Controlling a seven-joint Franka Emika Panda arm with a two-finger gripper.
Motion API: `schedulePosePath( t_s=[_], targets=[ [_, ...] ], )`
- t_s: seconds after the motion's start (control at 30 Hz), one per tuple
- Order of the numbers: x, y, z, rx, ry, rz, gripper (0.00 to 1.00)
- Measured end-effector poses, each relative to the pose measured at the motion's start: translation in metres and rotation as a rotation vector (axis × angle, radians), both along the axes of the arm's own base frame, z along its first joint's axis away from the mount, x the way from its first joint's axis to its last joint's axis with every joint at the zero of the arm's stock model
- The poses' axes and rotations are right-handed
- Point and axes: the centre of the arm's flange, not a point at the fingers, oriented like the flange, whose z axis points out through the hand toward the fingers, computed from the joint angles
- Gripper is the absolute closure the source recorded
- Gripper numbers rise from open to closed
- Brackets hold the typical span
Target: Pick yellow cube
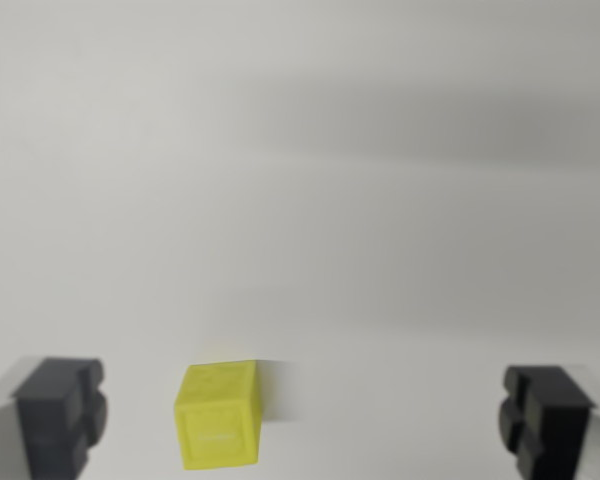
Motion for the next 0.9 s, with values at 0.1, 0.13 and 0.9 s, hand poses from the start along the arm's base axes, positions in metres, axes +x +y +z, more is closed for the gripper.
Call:
schedulePosePath(
  t_s=[0.1, 0.13, 0.9],
  targets=[
    [-0.004, 0.001, -0.005, 0.001, -0.001, 0.002, 0.00],
    [-0.006, 0.002, -0.007, 0.001, 0.000, 0.003, 0.00],
    [-0.041, 0.010, -0.045, 0.006, -0.003, 0.021, 0.00]
  ],
)
